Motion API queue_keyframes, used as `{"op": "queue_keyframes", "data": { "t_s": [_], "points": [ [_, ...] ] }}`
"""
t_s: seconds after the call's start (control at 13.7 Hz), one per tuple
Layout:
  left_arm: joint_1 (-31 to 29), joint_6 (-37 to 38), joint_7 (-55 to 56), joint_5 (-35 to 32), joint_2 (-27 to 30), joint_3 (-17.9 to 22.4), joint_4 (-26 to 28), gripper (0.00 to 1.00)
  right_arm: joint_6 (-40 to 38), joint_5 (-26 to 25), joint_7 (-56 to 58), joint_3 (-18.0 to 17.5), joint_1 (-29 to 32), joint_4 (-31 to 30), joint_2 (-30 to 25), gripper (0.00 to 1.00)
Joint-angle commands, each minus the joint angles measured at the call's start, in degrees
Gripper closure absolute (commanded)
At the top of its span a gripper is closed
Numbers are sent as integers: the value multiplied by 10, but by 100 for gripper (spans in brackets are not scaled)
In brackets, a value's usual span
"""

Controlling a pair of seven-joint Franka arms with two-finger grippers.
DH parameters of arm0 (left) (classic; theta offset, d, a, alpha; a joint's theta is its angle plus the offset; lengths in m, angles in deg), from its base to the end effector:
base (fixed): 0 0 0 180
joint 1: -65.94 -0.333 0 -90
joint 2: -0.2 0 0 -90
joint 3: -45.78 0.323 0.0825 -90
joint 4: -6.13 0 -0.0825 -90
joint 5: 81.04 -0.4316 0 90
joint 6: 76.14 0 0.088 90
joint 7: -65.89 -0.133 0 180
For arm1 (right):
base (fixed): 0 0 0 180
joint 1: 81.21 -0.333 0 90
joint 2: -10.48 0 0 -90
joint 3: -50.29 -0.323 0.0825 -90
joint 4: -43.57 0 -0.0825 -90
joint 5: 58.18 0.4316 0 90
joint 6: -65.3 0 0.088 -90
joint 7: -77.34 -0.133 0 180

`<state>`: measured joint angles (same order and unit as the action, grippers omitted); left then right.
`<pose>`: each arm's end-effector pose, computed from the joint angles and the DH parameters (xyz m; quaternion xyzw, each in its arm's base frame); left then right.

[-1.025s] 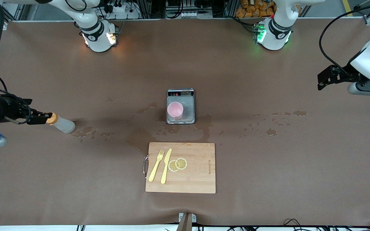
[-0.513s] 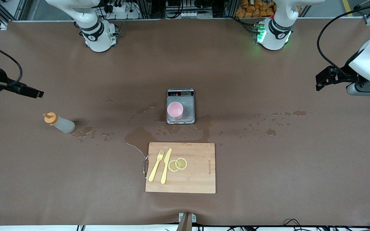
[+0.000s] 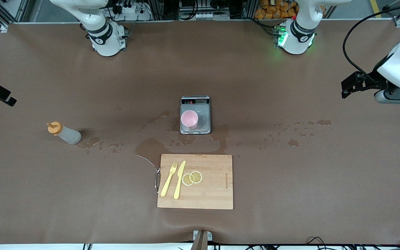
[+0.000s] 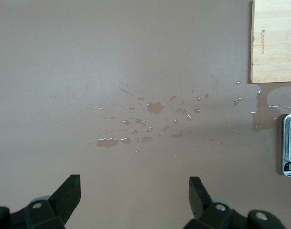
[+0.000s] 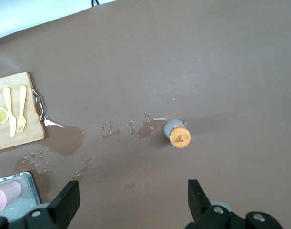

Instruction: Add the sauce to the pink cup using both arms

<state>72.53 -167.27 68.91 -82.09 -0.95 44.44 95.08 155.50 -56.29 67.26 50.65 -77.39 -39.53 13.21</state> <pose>0.6056 -0.0818 0.6047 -0.9990 0.0429 -0.0098 0.0080 0.6188 -0.0407 0.6395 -0.9915 0.1234 -0.0372 0.0183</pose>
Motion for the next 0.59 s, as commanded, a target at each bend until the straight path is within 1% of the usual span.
{"op": "queue_keyframes", "data": {
  "t_s": [0.0,0.29,0.51],
  "points": [
    [0,2,10,-6,3,-2,0,0,4,-22,12,-12,0,-3,-10,0],
    [-1,3,10,-7,3,-2,0,0,5,-23,12,-17,-1,-3,-5,0],
    [-1,3,10,-7,3,-2,0,0,5,-24,8,-16,-16,-3,-9,0]
  ]
}}
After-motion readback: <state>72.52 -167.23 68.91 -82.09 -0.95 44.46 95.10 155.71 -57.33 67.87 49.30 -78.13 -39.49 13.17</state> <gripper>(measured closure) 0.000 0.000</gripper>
